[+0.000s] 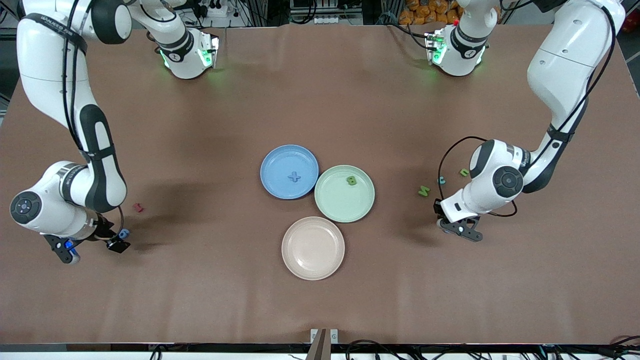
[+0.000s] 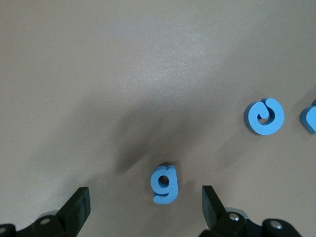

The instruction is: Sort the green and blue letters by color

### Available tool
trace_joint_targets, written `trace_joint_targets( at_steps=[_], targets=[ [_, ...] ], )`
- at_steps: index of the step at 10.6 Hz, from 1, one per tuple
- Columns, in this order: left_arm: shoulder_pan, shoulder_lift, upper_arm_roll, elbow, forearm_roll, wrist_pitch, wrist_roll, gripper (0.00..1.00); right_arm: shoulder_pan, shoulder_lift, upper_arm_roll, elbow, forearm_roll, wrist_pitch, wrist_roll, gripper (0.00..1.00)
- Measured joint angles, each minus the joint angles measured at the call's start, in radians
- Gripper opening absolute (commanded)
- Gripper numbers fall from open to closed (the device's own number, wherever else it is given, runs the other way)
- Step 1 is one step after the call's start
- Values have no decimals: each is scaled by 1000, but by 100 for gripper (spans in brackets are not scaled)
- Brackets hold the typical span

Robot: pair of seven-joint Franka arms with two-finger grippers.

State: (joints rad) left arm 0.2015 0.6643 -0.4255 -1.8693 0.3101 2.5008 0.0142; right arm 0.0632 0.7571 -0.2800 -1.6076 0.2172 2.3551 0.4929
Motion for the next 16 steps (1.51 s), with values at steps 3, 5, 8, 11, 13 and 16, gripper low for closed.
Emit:
trace_joint_targets(
  at_steps=[3, 5, 8, 11, 13, 16],
  targets=[
    [-9, -5, -41, 56, 0, -61, -76, 0, -17, 25, 6, -8, 19, 46, -43, 85],
    [-63, -8, -55, 111, 0, -136, -175, 0, -28, 36, 16, -14, 37, 59, -74, 36],
    [-175, -8, -58, 153, 0, -189, -389, 0, -32, 26, 19, -43, 39, 115, -123, 0],
    [-306, -8, -60, 174, -3, -198, -637, 0, -34, 15, 23, -60, 41, 132, -146, 0],
    [-377, -8, -61, 181, -5, -199, -768, 0, -34, 8, 36, -68, 41, 132, -148, 0],
    [-441, -3, -59, 182, -26, -204, -892, 0, -34, -5, 46, -69, 41, 131, -150, 0]
  ],
)
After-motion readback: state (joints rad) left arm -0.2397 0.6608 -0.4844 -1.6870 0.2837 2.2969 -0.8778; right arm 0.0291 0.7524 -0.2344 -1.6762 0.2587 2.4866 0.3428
